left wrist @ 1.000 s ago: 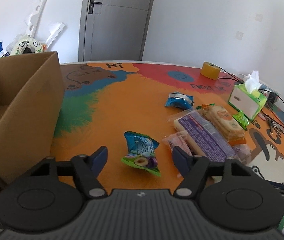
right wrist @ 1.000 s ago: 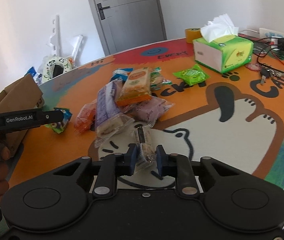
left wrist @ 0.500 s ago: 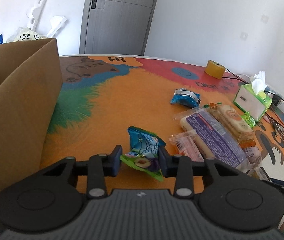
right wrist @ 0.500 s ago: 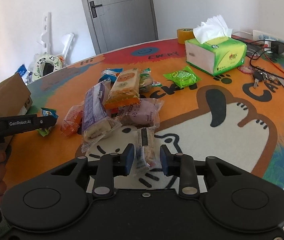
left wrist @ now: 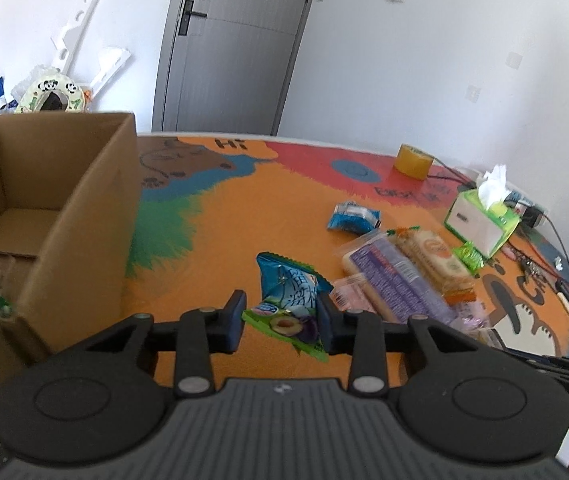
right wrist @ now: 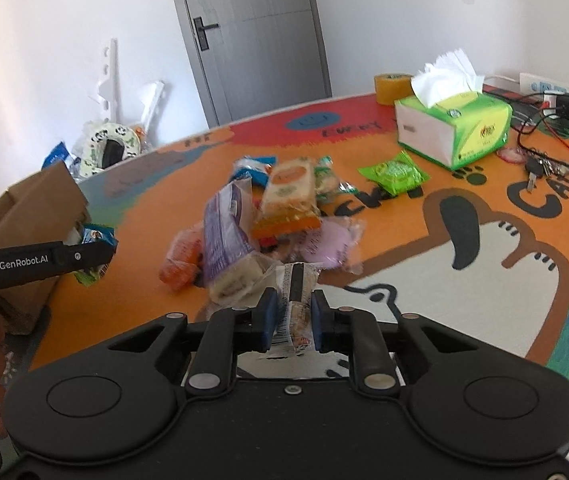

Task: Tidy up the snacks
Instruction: 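Carry both held packets over the cardboard box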

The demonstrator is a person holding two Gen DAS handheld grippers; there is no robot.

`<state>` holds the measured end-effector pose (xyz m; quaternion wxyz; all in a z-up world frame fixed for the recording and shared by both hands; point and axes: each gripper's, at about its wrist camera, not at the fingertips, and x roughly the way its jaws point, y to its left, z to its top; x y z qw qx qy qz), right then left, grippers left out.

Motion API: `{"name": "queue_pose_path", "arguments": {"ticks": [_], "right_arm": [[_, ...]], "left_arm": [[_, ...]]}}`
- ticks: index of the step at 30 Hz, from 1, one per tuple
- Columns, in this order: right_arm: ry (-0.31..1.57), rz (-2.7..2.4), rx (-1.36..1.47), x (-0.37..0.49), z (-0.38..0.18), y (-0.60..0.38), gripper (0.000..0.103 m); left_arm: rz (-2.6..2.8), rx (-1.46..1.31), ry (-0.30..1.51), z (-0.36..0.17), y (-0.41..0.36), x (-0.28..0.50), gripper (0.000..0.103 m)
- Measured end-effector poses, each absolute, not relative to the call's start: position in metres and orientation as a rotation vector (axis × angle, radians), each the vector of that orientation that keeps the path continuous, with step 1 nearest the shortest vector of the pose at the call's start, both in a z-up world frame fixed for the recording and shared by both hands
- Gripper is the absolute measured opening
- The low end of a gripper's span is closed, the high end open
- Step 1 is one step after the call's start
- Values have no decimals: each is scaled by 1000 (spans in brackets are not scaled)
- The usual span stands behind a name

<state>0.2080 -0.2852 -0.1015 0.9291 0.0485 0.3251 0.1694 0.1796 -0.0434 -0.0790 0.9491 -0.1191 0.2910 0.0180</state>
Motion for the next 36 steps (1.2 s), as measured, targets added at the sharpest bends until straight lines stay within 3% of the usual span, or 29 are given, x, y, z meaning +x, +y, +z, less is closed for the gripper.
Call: {"name": "queue_pose_path", "arguments": {"ticks": [36], "right_arm": [[504, 601, 137, 206, -41, -199, 19]], "left_arm": [[161, -253, 407, -5, 14, 124, 36]]}}
